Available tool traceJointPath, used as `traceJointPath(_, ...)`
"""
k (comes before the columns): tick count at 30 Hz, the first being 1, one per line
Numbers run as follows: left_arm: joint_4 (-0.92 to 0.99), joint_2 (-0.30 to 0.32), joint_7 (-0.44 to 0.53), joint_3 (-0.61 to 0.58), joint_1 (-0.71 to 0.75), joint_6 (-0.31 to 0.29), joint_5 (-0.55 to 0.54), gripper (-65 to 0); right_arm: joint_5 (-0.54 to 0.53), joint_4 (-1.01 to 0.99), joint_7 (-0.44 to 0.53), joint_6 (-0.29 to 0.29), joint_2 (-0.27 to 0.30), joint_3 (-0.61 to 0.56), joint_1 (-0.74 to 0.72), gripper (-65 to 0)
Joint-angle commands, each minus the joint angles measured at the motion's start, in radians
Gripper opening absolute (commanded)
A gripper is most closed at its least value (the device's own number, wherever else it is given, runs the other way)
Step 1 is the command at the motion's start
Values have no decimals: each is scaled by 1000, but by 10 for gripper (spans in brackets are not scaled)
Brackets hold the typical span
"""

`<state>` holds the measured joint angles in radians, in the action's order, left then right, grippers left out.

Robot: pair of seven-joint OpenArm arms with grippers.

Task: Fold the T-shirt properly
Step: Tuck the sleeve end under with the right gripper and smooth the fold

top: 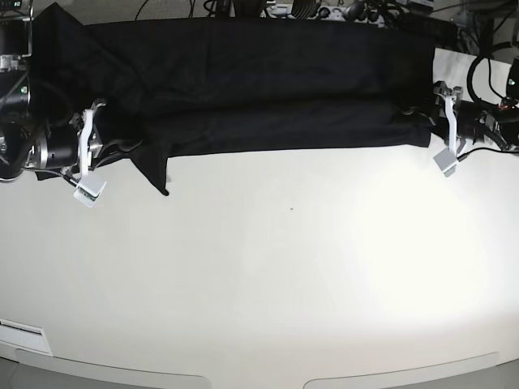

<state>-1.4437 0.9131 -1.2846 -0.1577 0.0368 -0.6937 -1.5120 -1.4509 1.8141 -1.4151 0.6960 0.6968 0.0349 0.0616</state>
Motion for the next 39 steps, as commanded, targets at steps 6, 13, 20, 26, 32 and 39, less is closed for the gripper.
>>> traceJointPath(6,-3,18,-16,2,-4,-4,28,-294,-33,272,19,2,52,105,144,-650)
traceJointPath(13,-3,18,-16,2,-4,-4,28,-294,-33,326,19,2,56,180,297,-650)
traceJointPath(20,-3,18,-13,2,-4,-4,28,-294,-23,326,19,2,72,180,394,-650)
traceJointPath(26,-3,18,-14,2,-4,-4,28,-294,85,326,19,2,126,180,428,-650)
traceJointPath(32,-3,18,-14,2,-4,-4,28,-294,289,285,19,2,135,180,428,-650)
traceJointPath(39,-3,18,-14,2,-4,-4,28,-294,411,176,21,2,135,180,428,-650)
